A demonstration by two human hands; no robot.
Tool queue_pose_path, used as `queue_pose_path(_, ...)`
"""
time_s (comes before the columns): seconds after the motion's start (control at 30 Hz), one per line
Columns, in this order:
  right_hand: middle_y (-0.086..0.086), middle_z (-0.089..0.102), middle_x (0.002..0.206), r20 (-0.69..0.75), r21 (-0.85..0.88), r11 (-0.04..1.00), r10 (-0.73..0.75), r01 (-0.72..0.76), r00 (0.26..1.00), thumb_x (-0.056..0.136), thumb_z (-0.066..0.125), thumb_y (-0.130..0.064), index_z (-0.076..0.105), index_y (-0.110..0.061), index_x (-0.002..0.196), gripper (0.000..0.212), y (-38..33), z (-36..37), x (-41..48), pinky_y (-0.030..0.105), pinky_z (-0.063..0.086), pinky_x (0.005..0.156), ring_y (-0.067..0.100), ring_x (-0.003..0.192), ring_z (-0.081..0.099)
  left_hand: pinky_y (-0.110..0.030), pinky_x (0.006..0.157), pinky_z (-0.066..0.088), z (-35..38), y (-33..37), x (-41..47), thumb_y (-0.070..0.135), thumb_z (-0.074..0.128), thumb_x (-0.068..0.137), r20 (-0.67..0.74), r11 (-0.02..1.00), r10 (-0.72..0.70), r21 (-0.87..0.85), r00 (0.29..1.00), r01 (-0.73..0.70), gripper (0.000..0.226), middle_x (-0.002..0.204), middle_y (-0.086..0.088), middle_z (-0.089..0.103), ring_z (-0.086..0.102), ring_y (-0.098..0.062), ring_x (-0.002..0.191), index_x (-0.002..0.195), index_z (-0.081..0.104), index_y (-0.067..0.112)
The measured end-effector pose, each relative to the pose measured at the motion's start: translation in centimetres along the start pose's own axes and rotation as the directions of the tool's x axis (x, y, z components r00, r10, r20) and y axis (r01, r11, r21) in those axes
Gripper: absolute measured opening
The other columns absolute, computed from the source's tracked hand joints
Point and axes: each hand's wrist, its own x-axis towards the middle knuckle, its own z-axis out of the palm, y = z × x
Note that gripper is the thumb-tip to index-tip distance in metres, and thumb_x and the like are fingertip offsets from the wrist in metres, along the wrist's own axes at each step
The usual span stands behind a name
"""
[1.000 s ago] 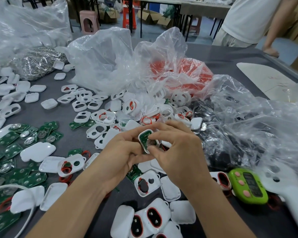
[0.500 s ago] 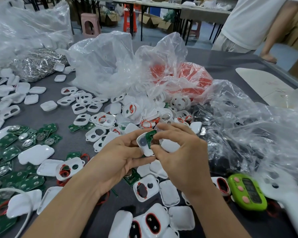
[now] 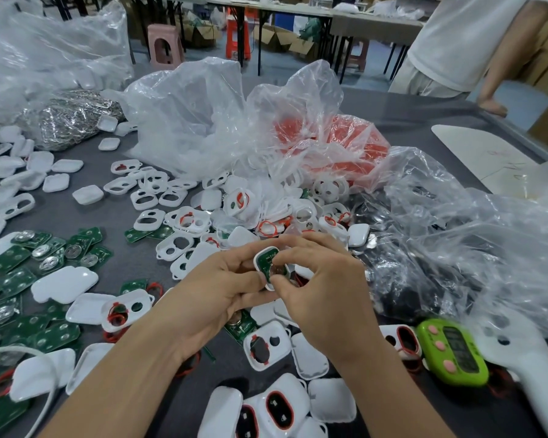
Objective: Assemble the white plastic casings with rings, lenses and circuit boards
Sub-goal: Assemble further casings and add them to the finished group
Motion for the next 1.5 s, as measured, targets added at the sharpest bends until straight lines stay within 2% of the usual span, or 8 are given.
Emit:
queue_pose_path(0.17, -0.019, 0.074, 0.106, 0.0, 0.004, 1.0, 0.001, -0.001, 1.0, 0.071, 0.087, -0.011, 0.078, -0.024, 0.083, 0.021, -0.13, 0.02, 0.05, 0.004, 0.034, 0.102, 0.003, 0.112, 0.059, -0.031, 0.088, 0.059, -0.06, -0.02, 0.06, -0.013, 0.052, 0.095, -0.019, 1.0, 0.001, 0.009, 1.0, -0.001, 0.052, 0.122, -0.013, 0.072, 0.071, -0.02, 0.107, 0.129, 0.072, 0.021)
queue_pose_path(0.33, -0.035, 0.065, 0.101, -0.102, 0.12, 0.991, 0.073, -0.061, 0.992, 0.071, 0.088, -0.011, 0.079, -0.03, 0.085, 0.026, -0.14, -0.3, 0.18, 0.001, 0.034, 0.099, -0.015, 0.111, 0.055, -0.032, 0.086, 0.061, 0.09, 0.0, 0.1, -0.005, 0.061, 0.087, -0.037, 1.0, -0.003, -0.023, 0.999, 0.002, 0.047, 0.119, -0.013, 0.074, 0.072, -0.021, 0.107, 0.126, 0.073, 0.018)
queue_pose_path(0.5, -0.024, 0.071, 0.106, -0.128, 0.175, 0.976, 0.153, -0.13, 0.98, 0.072, 0.089, -0.011, 0.08, -0.031, 0.088, 0.027, 0.16, -0.76, 0.32, 0.014, 0.047, 0.1, -0.001, 0.113, 0.063, -0.036, 0.094, 0.059, 0.02, 0.03, 0.08, 0.004, 0.067, 0.084, -0.027, 1.0, -0.011, -0.013, 1.0, 0.011, 0.046, 0.126, -0.018, 0.071, 0.07, -0.025, 0.115, 0.129, 0.071, 0.017)
queue_pose_path(0.63, -0.026, 0.071, 0.106, -0.073, 0.154, 0.981, 0.131, -0.119, 0.989, 0.07, 0.09, -0.011, 0.081, -0.031, 0.087, 0.027, -0.06, -0.53, 0.27, 0.002, 0.035, 0.099, -0.011, 0.114, 0.057, -0.033, 0.091, 0.059, 0.12, 0.1, 0.01, 0.005, 0.068, 0.083, -0.036, 1.0, -0.001, -0.001, 0.999, 0.001, 0.045, 0.126, -0.016, 0.07, 0.069, -0.025, 0.113, 0.125, 0.074, 0.021)
queue_pose_path(0.87, -0.046, 0.061, 0.092, -0.036, 0.165, 0.982, 0.097, -0.089, 0.995, 0.067, 0.088, -0.007, 0.079, -0.029, 0.079, 0.026, -0.14, -0.22, 0.3, 0.0, 0.033, 0.096, -0.014, 0.11, 0.057, -0.035, 0.099, 0.056, -0.02, 0.22, -0.13, 0.002, 0.062, 0.093, 0.017, 0.998, 0.019, 0.054, 1.0, -0.02, 0.048, 0.134, -0.017, 0.067, 0.066, -0.023, 0.117, 0.137, 0.065, 0.019)
queue_pose_path(1.07, -0.025, 0.073, 0.104, 0.033, 0.205, 0.969, 0.131, -0.135, 0.991, 0.068, 0.088, -0.01, 0.081, -0.032, 0.086, 0.028, 0.39, -0.14, 0.37, 0.0, 0.034, 0.096, -0.01, 0.111, 0.06, -0.03, 0.093, 0.056, -0.29, 0.25, -0.19, 0.01, 0.07, 0.089, 0.03, 0.997, 0.036, 0.061, 0.999, -0.038, 0.046, 0.132, -0.013, 0.069, 0.068, -0.02, 0.113, 0.132, 0.069, 0.023)
queue_pose_path(1.37, -0.029, 0.072, 0.103, 0.045, 0.231, 0.961, 0.143, -0.15, 0.989, 0.068, 0.088, -0.012, 0.078, -0.035, 0.086, 0.031, 0.49, -0.18, 0.29, 0.0, 0.036, 0.094, -0.012, 0.11, 0.06, -0.031, 0.095, 0.056, -0.3, 0.26, -0.21, 0.007, 0.068, 0.091, 0.036, 0.997, 0.031, 0.063, 0.999, -0.033, 0.046, 0.135, -0.015, 0.067, 0.066, -0.024, 0.117, 0.135, 0.067, 0.02)
queue_pose_path(1.5, -0.028, 0.072, 0.106, 0.064, 0.246, 0.957, 0.145, -0.156, 0.987, 0.069, 0.087, -0.01, 0.078, -0.032, 0.085, 0.028, 0.43, -0.23, 0.33, 0.013, 0.047, 0.098, -0.007, 0.109, 0.064, -0.03, 0.093, 0.057, -0.35, 0.22, -0.25, 0.007, 0.067, 0.09, 0.055, 0.998, 0.038, 0.053, 0.998, -0.041, 0.045, 0.134, -0.014, 0.067, 0.067, -0.024, 0.12, 0.134, 0.068, 0.02)
